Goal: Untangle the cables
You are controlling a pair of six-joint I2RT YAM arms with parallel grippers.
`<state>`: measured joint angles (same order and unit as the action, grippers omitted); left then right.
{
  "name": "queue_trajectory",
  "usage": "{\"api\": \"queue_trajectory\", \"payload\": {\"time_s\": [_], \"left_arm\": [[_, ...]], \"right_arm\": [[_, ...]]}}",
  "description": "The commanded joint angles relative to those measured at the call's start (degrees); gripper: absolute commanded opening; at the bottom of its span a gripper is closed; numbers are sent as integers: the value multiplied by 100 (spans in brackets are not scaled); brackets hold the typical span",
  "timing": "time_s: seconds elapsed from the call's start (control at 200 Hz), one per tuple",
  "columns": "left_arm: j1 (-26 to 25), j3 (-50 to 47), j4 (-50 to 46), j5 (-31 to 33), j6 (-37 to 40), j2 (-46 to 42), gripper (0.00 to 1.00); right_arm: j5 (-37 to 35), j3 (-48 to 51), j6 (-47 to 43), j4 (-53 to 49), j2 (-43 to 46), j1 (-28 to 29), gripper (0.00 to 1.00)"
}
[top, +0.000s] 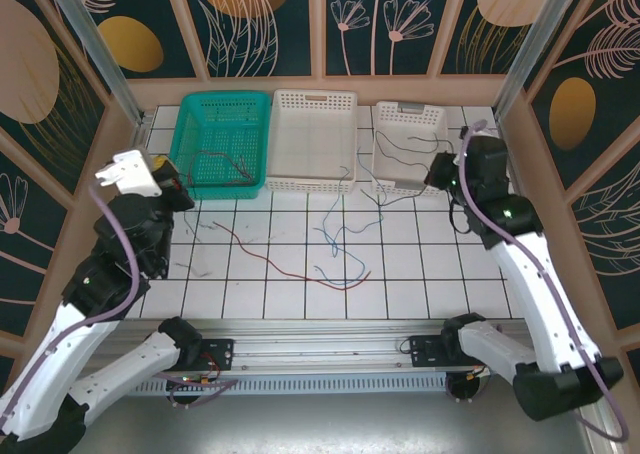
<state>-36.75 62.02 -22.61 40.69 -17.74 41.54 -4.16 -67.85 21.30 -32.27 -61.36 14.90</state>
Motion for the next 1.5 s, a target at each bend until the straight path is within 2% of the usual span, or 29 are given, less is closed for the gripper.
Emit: {"api": "queue_trajectory", "payload": {"time_s": [0.0, 0.2, 0.39, 0.651, 0.761, 0.856, 0.981, 1.096, 1.351, 1.491], "left_arm": [[25, -125, 389, -517, -225, 120, 0], [24, -373, 697, -826, -289, 266, 0], [22, -588, 930, -1010, -292, 431, 0], [19, -1033, 1264, -1161, -260, 561, 0], [29, -1164, 1327, -1143, -198, 601, 0], [21, -1242, 1380, -1108, -144, 601, 0], [21, -1306, 1439, -1102, -108, 648, 0], [21, -1320, 1461, -1116, -114, 724, 0], [23, -1370, 1464, -1067, -103, 715, 0], [22, -1371, 1461, -1069, -100, 757, 0]], "right_arm": [[606, -327, 22, 556, -479, -262, 0], [1392, -399, 447, 1224, -1395, -862, 0], [1523, -815, 738, 1512, -2419, -1088, 0], [1335, -1361, 1140, 1675, -3510, -1283, 0], [1303, -1329, 1385, 1784, -3602, -1487, 0], [1132, -1091, 1511, 2068, -3341, -1539, 0], [1975, -964, 1699, 2476, -3046, -1607, 0], [2397, -1105, 1758, 2453, -2902, -1634, 0], [2683, -914, 2040, 2494, -2844, -1980, 0], [2744, -765, 2205, 2664, -3016, -1960, 0]]}}
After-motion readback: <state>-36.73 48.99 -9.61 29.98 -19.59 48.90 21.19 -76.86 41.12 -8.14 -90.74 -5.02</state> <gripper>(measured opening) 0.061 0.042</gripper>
